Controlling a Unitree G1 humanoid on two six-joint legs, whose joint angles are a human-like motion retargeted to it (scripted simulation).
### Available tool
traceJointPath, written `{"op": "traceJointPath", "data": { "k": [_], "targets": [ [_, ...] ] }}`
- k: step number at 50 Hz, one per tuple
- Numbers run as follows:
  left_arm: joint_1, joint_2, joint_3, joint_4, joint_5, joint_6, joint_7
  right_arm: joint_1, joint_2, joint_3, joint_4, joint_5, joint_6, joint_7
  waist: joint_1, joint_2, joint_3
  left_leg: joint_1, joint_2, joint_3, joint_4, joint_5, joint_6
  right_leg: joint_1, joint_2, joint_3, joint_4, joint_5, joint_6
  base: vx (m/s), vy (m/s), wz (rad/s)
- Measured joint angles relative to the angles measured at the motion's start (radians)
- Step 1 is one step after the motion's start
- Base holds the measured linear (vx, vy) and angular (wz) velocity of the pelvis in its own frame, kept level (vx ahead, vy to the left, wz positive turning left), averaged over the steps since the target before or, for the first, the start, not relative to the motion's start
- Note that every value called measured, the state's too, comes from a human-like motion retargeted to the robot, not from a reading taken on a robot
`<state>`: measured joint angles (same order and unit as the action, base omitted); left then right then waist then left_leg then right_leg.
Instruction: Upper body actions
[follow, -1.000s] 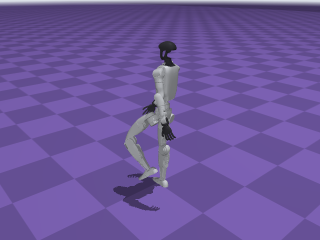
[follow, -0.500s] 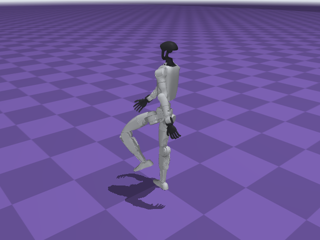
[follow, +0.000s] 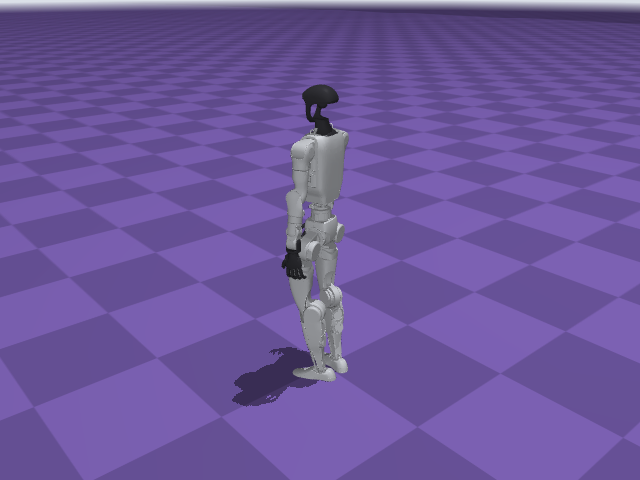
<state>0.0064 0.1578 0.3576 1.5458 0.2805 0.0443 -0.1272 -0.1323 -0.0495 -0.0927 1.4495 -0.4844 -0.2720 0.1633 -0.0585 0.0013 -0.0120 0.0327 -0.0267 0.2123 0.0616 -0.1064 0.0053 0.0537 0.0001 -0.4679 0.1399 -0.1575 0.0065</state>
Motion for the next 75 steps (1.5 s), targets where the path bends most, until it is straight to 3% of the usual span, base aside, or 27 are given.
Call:
{"op": "traceJointPath", "data": {
  "k": [4, 8, 10, 12, 16, 22, 25, 30, 38, 45, 47, 50, 53, 57, 60, 63, 65, 68, 70, 75],
  "targets": [
    [-0.064, -0.004, -0.099, -0.051, 0.030, -0.025, -0.004, 0.066, -0.029, -0.086, 0.047, 0.026, -0.010, -0.046, -0.023, 0.009, 0.024, 0.000, 0.007, -0.033, 0.009, -0.006, 0.025, -0.062, -0.046, -0.022, 0.190, 0.046, 0.004, 0.17, 0.12, 0.30],
    [-0.189, -0.029, -0.184, -0.090, 0.016, -0.039, 0.034, 0.124, -0.073, -0.140, 0.118, -0.002, -0.002, -0.107, 0.000, 0.022, 0.068, 0.008, 0.031, -0.021, 0.040, -0.023, 0.041, -0.192, -0.127, 0.004, 0.506, 0.287, -0.013, 0.02, 0.12, -0.16],
    [-0.250, -0.056, -0.186, -0.114, -0.021, -0.064, 0.044, 0.158, -0.100, -0.132, 0.148, -0.031, -0.003, -0.157, -0.030, 0.033, 0.094, 0.015, 0.042, -0.032, 0.054, -0.030, 0.048, -0.312, -0.167, 0.038, 0.710, 0.400, -0.073, 0.03, 0.25, 0.01],
    [-0.326, -0.075, -0.188, -0.146, -0.076, -0.076, 0.051, 0.189, -0.124, -0.124, 0.174, -0.057, 0.006, -0.194, -0.054, 0.031, 0.104, 0.013, 0.033, -0.025, 0.061, -0.035, 0.060, -0.443, -0.236, 0.051, 0.917, 0.347, -0.091, 0.01, 0.22, -0.03],
    [-0.457, -0.093, -0.181, -0.219, -0.097, -0.094, 0.071, 0.249, -0.140, -0.136, 0.203, -0.067, 0.028, -0.221, -0.130, 0.016, 0.142, 0.020, 0.003, -0.042, 0.076, -0.045, 0.097, -0.668, -0.416, 0.015, 1.242, 0.254, -0.185, -0.01, 0.15, 0.31],
    [-0.576, -0.115, -0.209, -0.314, -0.168, -0.153, 0.126, 0.348, -0.147, -0.171, 0.244, -0.064, 0.043, -0.274, -0.239, 0.034, 0.184, 0.047, 0.023, -0.102, 0.082, -0.037, 0.126, -0.994, -0.422, 0.027, 1.418, 0.197, -0.232, 0.07, 0.00, 0.52],
    [-0.609, -0.126, -0.202, -0.344, -0.196, -0.168, 0.132, 0.374, -0.155, -0.179, 0.251, -0.057, 0.059, -0.281, -0.269, 0.047, 0.205, 0.060, 0.046, -0.104, 0.082, -0.033, 0.129, -1.069, -0.401, -0.021, 1.389, 0.168, -0.248, 0.01, -0.01, 0.06],
    [-0.594, -0.115, -0.238, -0.346, -0.174, -0.198, 0.141, 0.362, -0.159, -0.192, 0.248, -0.046, 0.073, -0.281, -0.265, 0.065, 0.209, 0.059, 0.070, -0.081, 0.100, -0.039, 0.125, -1.005, -0.355, -0.050, 1.284, 0.186, -0.212, -0.01, -0.02, -0.22],
    [-0.467, -0.118, -0.280, -0.271, -0.103, -0.214, 0.143, 0.310, -0.121, -0.189, 0.173, -0.012, 0.058, -0.231, -0.201, 0.094, 0.133, 0.013, 0.090, -0.056, 0.079, -0.031, 0.088, -0.629, -0.286, -0.088, 1.026, 0.265, -0.113, -0.03, -0.05, -0.27],
    [-0.352, -0.118, -0.306, -0.160, -0.072, -0.220, 0.077, 0.249, -0.106, -0.149, 0.114, -0.044, 0.063, -0.180, -0.090, 0.071, 0.075, -0.019, 0.066, -0.014, 0.066, -0.025, 0.056, -0.264, -0.111, 0.004, 0.501, 0.359, -0.031, -0.05, -0.13, -0.31],
    [-0.323, -0.119, -0.308, -0.139, -0.051, -0.219, 0.062, 0.241, -0.108, -0.138, 0.117, -0.057, 0.071, -0.187, -0.065, 0.057, 0.059, -0.032, 0.046, -0.008, 0.062, -0.023, 0.050, -0.171, -0.079, 0.027, 0.318, 0.307, 0.026, -0.07, -0.20, -0.20],
    [-0.293, -0.110, -0.292, -0.109, -0.020, -0.207, 0.042, 0.221, -0.105, -0.122, 0.132, -0.054, 0.079, -0.189, -0.019, 0.025, 0.056, -0.037, 0.018, 0.019, 0.065, -0.024, 0.036, -0.054, -0.062, -0.001, 0.087, 0.140, 0.054, -0.11, -0.19, -0.34],
    [-0.252, -0.086, -0.248, -0.093, -0.002, -0.173, 0.022, 0.190, -0.094, -0.106, 0.165, -0.032, 0.084, -0.187, 0.015, 0.000, 0.062, -0.035, 0.020, 0.044, 0.079, -0.030, 0.011, -0.015, -0.049, -0.002, -0.040, 0.085, 0.024, -0.13, -0.25, -0.36],
    [-0.156, -0.060, -0.133, -0.092, -0.028, -0.114, 0.019, 0.106, -0.084, -0.061, 0.233, 0.010, 0.105, -0.189, 0.026, -0.026, 0.071, -0.079, 0.042, 0.067, 0.182, -0.027, -0.015, -0.014, -0.047, 0.022, -0.102, 0.113, 0.005, -0.18, -0.23, -0.30],
    [-0.065, -0.042, -0.019, -0.059, -0.083, -0.061, -0.008, 0.037, -0.078, -0.002, 0.251, 0.087, 0.138, -0.171, 0.020, -0.039, 0.085, -0.144, 0.076, 0.088, 0.342, 0.071, -0.017, -0.030, -0.070, 0.045, -0.081, 0.115, -0.011, -0.16, -0.11, -0.35],
    [0.034, -0.012, 0.051, -0.002, -0.101, -0.003, -0.052, -0.047, -0.056, 0.011, 0.251, 0.167, 0.151, -0.121, 0.014, -0.059, 0.109, -0.275, 0.125, 0.084, 0.594, 0.246, 0.026, -0.030, -0.088, 0.054, -0.065, 0.107, -0.025, -0.20, -0.19, 0.02],
    [0.106, 0.018, 0.052, 0.041, -0.092, 0.025, -0.066, -0.098, -0.039, -0.002, 0.251, 0.206, 0.140, -0.077, 0.028, -0.074, 0.126, -0.389, 0.154, 0.069, 0.788, 0.329, 0.102, -0.016, -0.094, 0.057, -0.058, 0.102, -0.036, -0.06, -0.19, 0.15],
    [0.208, 0.047, 0.016, 0.102, -0.017, 0.061, -0.069, -0.182, -0.033, -0.039, 0.251, 0.244, 0.144, -0.007, 0.082, -0.081, 0.120, -0.585, 0.167, 0.055, 1.061, 0.270, 0.086, -0.020, -0.093, 0.054, -0.049, 0.102, -0.052, -0.07, -0.12, -0.05],
    [0.264, 0.057, 0.003, 0.125, 0.067, 0.077, -0.078, -0.257, -0.030, -0.073, 0.251, 0.272, 0.141, 0.016, 0.125, -0.085, 0.129, -0.697, 0.207, 0.111, 1.220, 0.220, 0.112, -0.027, -0.090, 0.056, -0.036, 0.103, -0.060, -0.07, -0.10, -0.31],
    [0.375, 0.074, 0.002, 0.132, 0.241, 0.086, -0.112, -0.468, 0.000, -0.146, 0.174, 0.382, 0.168, 0.113, 0.238, -0.117, 0.224, -0.907, 0.293, 0.246, 1.492, 0.125, 0.185, 0.024, -0.054, 0.104, -0.022, 0.091, -0.116, -0.06, -0.14, -0.58]
  ]
}}
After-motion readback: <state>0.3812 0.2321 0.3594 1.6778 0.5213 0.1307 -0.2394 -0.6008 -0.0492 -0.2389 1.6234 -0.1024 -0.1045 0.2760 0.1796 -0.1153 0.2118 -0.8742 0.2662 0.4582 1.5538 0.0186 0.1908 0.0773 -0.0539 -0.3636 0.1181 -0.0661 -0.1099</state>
